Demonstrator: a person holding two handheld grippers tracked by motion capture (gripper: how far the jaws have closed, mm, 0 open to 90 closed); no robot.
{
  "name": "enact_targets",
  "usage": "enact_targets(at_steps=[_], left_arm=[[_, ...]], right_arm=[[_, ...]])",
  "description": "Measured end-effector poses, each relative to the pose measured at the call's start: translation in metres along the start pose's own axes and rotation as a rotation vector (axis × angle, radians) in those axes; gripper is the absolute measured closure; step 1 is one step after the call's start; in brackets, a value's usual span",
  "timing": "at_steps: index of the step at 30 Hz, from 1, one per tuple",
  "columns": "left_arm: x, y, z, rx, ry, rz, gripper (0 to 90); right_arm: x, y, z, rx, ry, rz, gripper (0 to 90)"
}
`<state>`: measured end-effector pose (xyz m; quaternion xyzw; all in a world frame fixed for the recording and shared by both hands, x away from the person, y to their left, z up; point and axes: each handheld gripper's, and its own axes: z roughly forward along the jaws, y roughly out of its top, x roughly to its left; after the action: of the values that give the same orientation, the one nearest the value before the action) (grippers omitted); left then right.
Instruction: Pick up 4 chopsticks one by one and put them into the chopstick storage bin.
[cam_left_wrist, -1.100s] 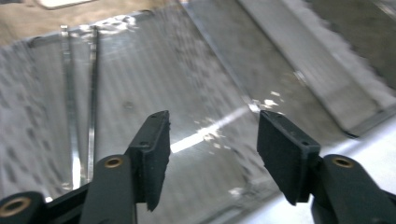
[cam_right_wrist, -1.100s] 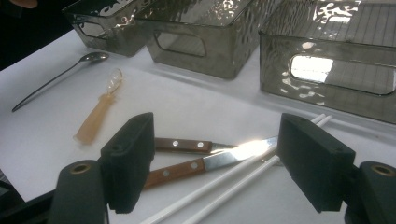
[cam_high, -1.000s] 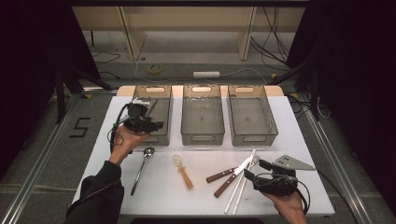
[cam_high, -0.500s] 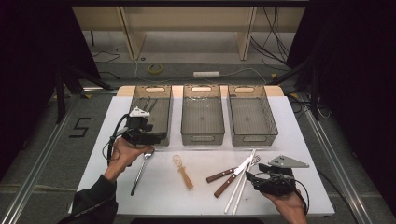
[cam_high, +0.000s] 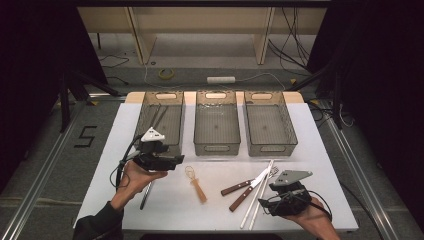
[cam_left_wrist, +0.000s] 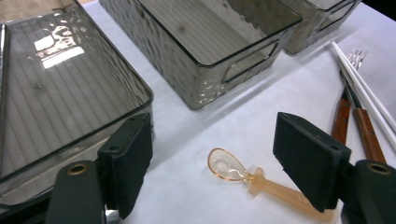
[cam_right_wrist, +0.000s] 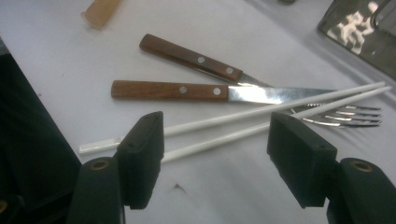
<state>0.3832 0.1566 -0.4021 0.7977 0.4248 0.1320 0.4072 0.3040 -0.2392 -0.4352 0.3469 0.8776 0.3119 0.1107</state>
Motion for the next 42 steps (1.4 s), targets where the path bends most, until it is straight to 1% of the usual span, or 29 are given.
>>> enact_targets(at_steps=[2, 4, 6, 7, 10, 12, 14, 16, 19, 20, 23, 25, 28, 30, 32, 33, 35, 38, 42], left_arm=[[-0.004, -0.003, -0.001, 0.000, -0.002, 0.009, 27.3], [-0.007, -0.006, -0.002, 0.004, -0.003, 0.022, 27.0], [-0.010, -0.009, -0.003, -0.005, -0.007, 0.019, 26.9], [-0.012, -0.011, -0.004, -0.013, -0.009, 0.016, 26.8], [-0.018, -0.016, -0.006, -0.012, -0.014, 0.025, 26.5], [-0.024, -0.019, -0.006, -0.021, -0.019, 0.016, 26.4], [-0.031, -0.024, -0.005, -0.020, -0.028, 0.010, 26.4], [-0.039, -0.027, -0.004, -0.016, -0.031, 0.016, 26.0], [-0.051, -0.031, -0.005, -0.029, -0.040, 0.025, 25.5], [-0.054, -0.032, -0.005, -0.041, -0.041, 0.023, 25.5], [-0.063, -0.036, -0.003, -0.051, -0.064, 0.010, 25.4], [-0.070, -0.038, -0.001, -0.046, -0.084, 0.013, 25.4], [-0.083, -0.043, 0.004, -0.040, -0.096, 0.030, 25.4], [-0.092, -0.044, 0.007, -0.030, -0.111, 0.052, 25.3], [-0.100, -0.045, 0.010, -0.031, -0.125, 0.059, 25.5], [-0.104, -0.046, 0.011, -0.023, -0.132, 0.066, 25.7], [-0.112, -0.047, 0.016, -0.010, -0.137, 0.085, 26.4], [-0.122, -0.049, 0.023, 0.003, -0.144, 0.100, 27.4], [-0.136, -0.050, 0.031, 0.024, -0.161, 0.132, 29.2]], right_arm=[[0.002, 0.001, 0.003, 0.015, -0.021, 0.046, 39.4], [0.003, 0.002, 0.005, 0.017, -0.041, 0.078, 41.2], [0.002, 0.002, 0.007, 0.016, -0.062, 0.110, 42.6], [0.001, 0.002, 0.007, 0.016, -0.073, 0.123, 43.2], [-0.004, 0.001, 0.008, 0.010, -0.094, 0.158, 43.7], [-0.006, 0.000, 0.007, 0.003, -0.104, 0.175, 43.6], [-0.008, -0.001, 0.006, -0.008, -0.112, 0.182, 43.4], [-0.007, -0.001, 0.005, -0.023, -0.123, 0.188, 43.2], [-0.007, -0.002, 0.004, -0.046, -0.126, 0.204, 41.7], [-0.007, -0.003, 0.003, -0.057, -0.131, 0.206, 41.4], [-0.007, -0.003, 0.002, -0.074, -0.136, 0.215, 39.7], [-0.007, -0.004, 0.001, -0.082, -0.143, 0.219, 39.2], [-0.008, -0.004, 0.000, -0.099, -0.149, 0.222, 39.0], [-0.008, -0.005, -0.001, -0.101, -0.149, 0.222, 38.9], [-0.008, -0.005, -0.001, -0.102, -0.149, 0.228, 38.7], [-0.009, -0.005, -0.001, -0.104, -0.151, 0.227, 38.6], [-0.009, -0.006, -0.002, -0.107, -0.155, 0.230, 38.3], [-0.011, -0.006, -0.002, -0.114, -0.162, 0.236, 37.5], [-0.013, -0.007, -0.005, -0.132, -0.176, 0.255, 36.1]])
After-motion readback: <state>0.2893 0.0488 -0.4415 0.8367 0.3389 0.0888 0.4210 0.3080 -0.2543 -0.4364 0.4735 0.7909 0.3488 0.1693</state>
